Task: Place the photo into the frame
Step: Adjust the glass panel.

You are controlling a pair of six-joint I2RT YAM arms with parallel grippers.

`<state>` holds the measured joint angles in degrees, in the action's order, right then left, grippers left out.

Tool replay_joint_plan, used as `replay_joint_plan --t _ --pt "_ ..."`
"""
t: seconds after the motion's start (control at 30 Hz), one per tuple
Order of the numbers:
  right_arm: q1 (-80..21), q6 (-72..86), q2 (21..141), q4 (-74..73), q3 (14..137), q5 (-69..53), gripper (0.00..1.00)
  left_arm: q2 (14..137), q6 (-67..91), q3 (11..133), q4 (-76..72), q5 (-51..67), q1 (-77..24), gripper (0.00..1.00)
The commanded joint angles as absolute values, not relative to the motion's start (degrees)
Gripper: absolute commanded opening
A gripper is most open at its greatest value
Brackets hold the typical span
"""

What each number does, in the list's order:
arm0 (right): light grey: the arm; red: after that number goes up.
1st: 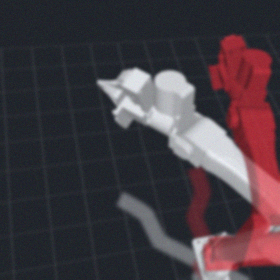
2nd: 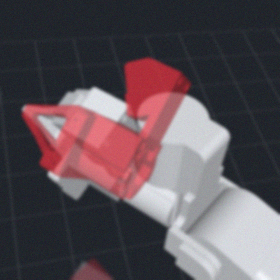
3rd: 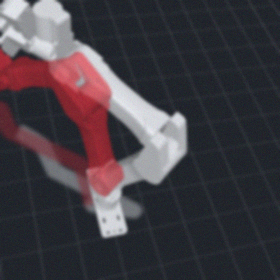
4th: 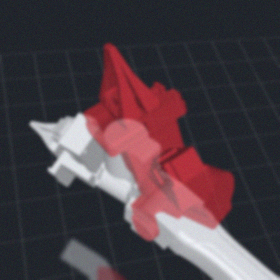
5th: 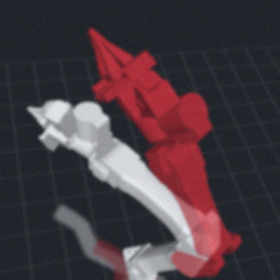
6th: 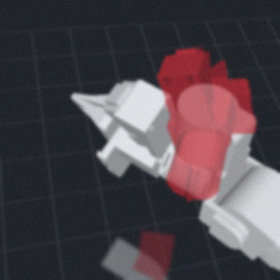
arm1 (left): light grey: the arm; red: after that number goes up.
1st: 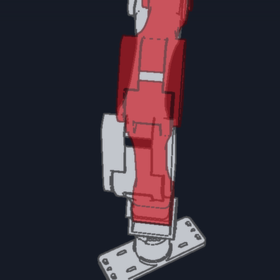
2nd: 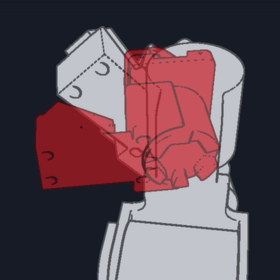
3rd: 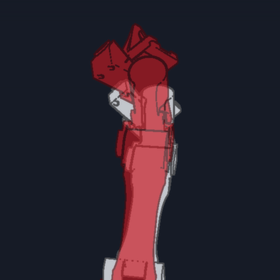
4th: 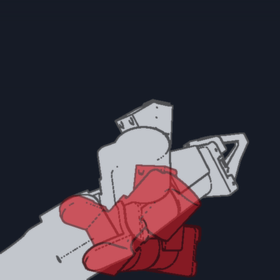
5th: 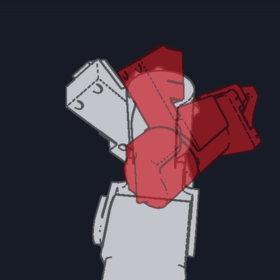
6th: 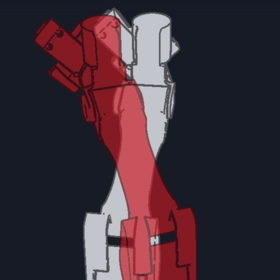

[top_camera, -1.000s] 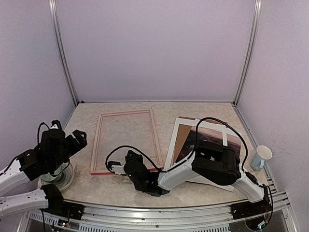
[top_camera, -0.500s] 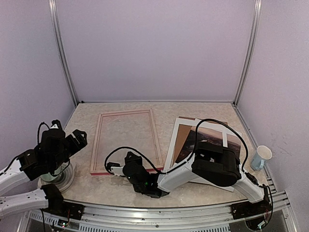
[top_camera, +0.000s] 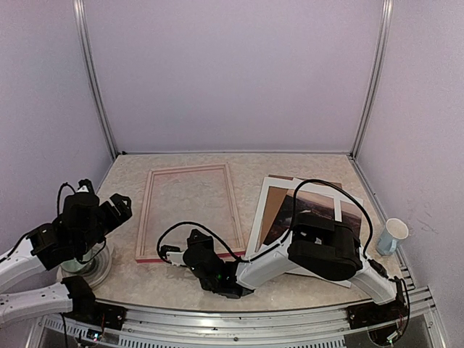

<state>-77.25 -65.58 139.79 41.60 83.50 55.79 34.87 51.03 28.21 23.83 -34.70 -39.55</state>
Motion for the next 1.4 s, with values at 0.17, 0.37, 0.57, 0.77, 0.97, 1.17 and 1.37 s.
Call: replay_joint_plan --t 0.17,0.37,0.57,0.77,0.97,1.17,1.37 --pt "-78.7 -63.1 137.9 40.1 83.1 57.1 0.04 35.4 50.7 28.2 22.4 -34.0 -38.8 0.99" --pt "-79.1 -61.9 137.6 38.9 83.0 57.1 0.05 35.4 50.9 27.7 22.2 -33.8 -38.8 0.99" --pt "-79.2 -61.8 137.3 40.9 82.3 57.1 0.05 35.1 51.0 27.4 22.1 -33.7 -38.7 0.99" --pt "-79.0 -62.4 136.7 46.0 81.6 57.1 0.06 35.1 51.0 27.2 22.1 -33.6 -38.6 0.99" --pt "-78.4 -64.6 136.8 51.5 81.6 56.6 0.05 34.6 51.2 26.6 22.1 -33.5 -38.6 0.99" --pt "-77.8 -66.5 137.5 56.0 82.6 56.0 0.04 34.5 51.2 26.4 22.2 -33.6 -38.5 0.99" --pt "-77.3 -70.6 138.7 65.7 82.9 57.4 0.0 34.4 51.1 26.3 22.1 -33.6 -38.4 0.99"
